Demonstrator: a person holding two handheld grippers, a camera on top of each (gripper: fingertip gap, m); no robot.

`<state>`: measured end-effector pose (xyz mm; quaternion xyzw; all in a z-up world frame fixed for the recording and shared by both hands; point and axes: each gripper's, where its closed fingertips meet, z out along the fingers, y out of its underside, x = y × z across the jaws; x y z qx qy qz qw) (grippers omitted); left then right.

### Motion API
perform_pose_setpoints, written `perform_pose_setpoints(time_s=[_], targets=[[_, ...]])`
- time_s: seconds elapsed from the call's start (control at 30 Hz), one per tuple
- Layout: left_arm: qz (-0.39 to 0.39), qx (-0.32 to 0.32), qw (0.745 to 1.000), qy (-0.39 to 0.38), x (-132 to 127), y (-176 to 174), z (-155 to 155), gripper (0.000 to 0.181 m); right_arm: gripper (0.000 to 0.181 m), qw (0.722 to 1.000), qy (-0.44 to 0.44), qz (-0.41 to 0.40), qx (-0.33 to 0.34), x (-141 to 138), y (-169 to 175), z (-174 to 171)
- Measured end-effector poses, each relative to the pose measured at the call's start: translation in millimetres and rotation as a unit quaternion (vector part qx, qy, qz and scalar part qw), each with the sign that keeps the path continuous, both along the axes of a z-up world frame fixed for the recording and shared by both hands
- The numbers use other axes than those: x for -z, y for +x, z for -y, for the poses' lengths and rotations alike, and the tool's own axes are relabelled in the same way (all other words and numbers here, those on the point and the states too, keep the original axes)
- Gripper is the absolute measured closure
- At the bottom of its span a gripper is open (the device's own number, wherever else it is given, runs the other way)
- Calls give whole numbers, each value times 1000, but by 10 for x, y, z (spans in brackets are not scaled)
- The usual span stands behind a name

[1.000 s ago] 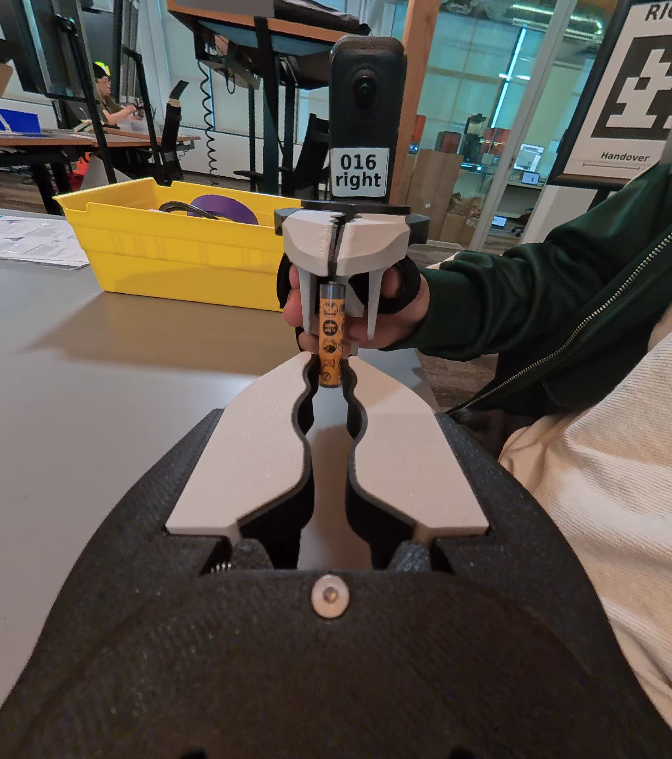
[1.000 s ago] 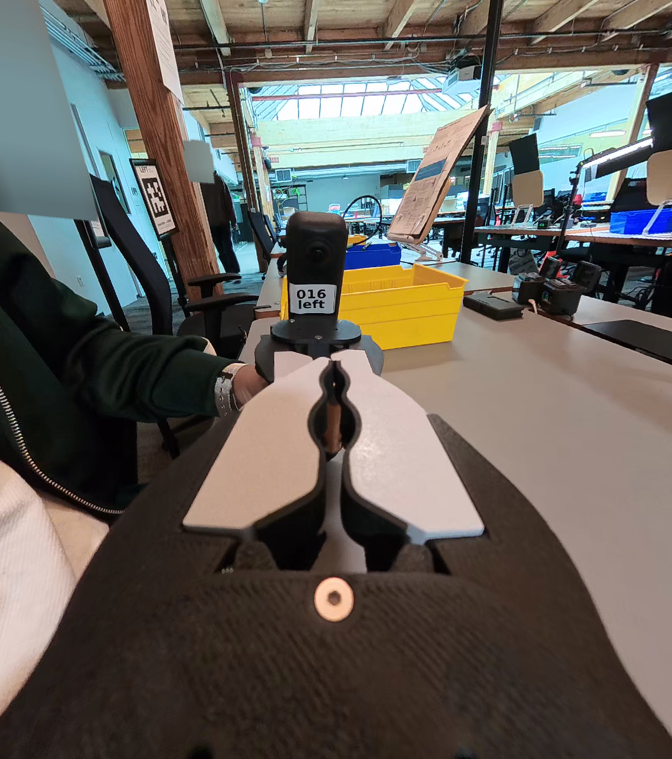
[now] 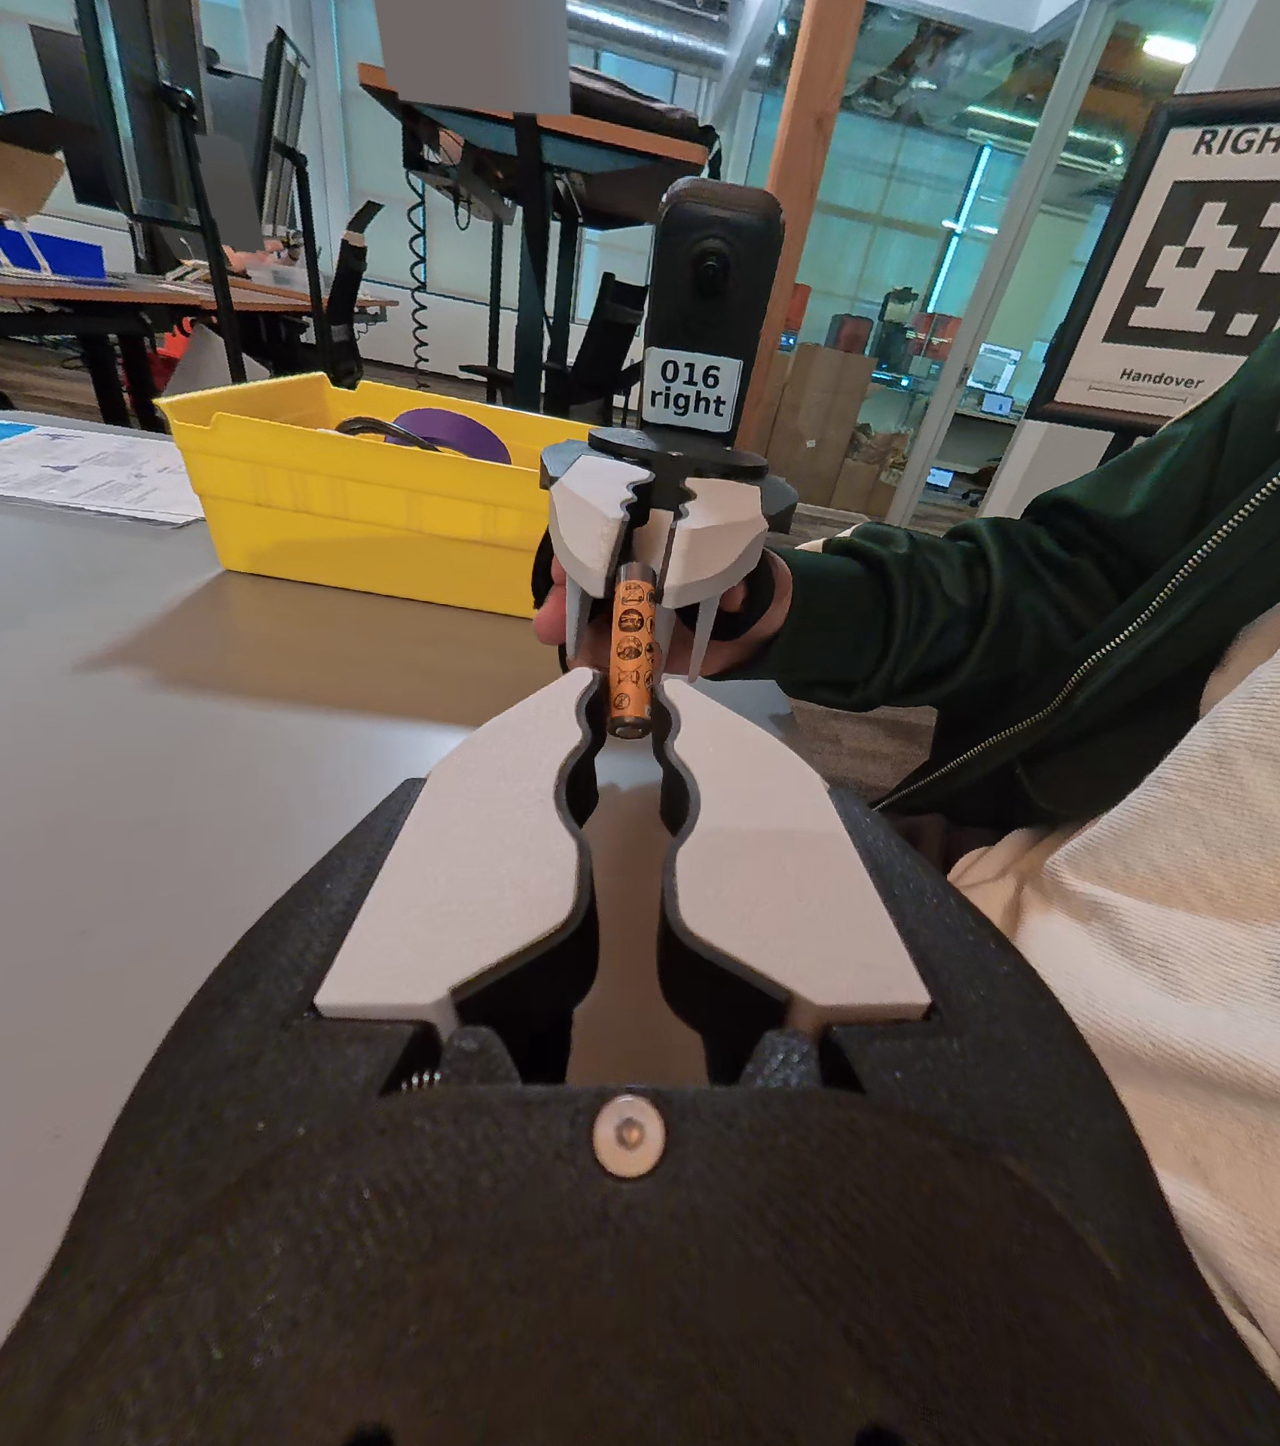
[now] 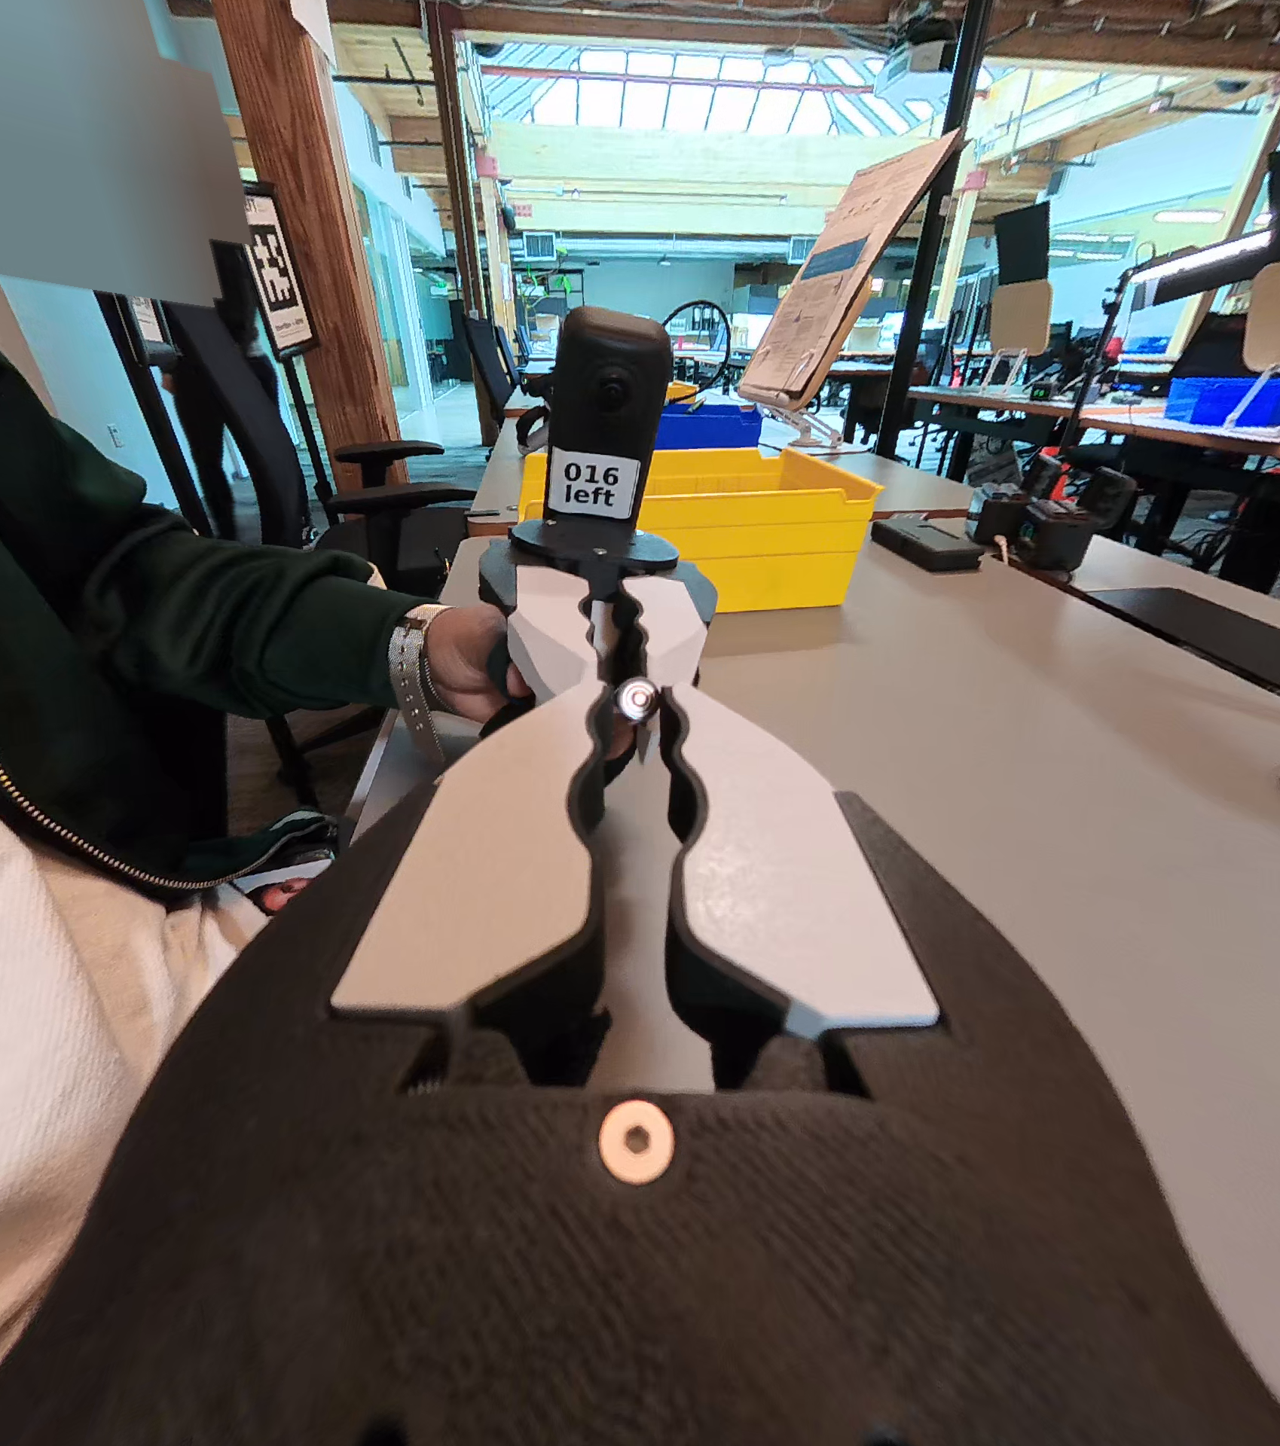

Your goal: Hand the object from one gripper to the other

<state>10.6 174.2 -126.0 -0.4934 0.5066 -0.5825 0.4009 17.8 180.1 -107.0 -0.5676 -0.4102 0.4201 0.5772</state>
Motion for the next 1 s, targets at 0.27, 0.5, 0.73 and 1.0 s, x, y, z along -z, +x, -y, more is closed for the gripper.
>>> perform_pose_setpoints(time_s=[0.27,0.5,0.73,1.0], targets=[[18,-3,1000,-7,-64,-45,-32,170,171,1000,-29,3,-8,46,0,-7],[32,0,999,-23,-117,-83,-57,171,171,999,-40,21,-9,128,-28,-13],[33,1,999,-28,-124,-79,-52,171,166,999,-34,10,-7,103,-40,-17],[42,8,999,-34,-147,-78,-34,171,170,1000,-26,10,-9,87,-61,3]])
